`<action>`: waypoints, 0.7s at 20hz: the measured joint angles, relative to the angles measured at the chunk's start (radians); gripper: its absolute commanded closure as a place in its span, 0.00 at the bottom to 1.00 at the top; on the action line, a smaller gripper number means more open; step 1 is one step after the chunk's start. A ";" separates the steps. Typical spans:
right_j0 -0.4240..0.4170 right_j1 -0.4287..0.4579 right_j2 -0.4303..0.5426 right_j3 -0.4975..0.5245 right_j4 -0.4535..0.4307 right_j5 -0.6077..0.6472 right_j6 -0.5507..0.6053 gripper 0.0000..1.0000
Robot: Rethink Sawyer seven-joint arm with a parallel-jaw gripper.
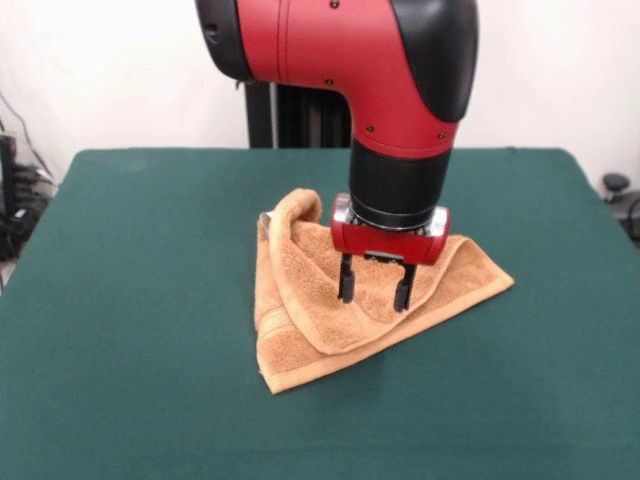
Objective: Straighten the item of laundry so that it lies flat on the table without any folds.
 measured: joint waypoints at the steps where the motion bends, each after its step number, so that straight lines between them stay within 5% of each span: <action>1: 0.000 0.001 0.000 0.000 0.000 -0.005 0.000 0.00; 14: 0.000 0.056 0.000 -0.012 -0.053 -0.107 0.000 0.00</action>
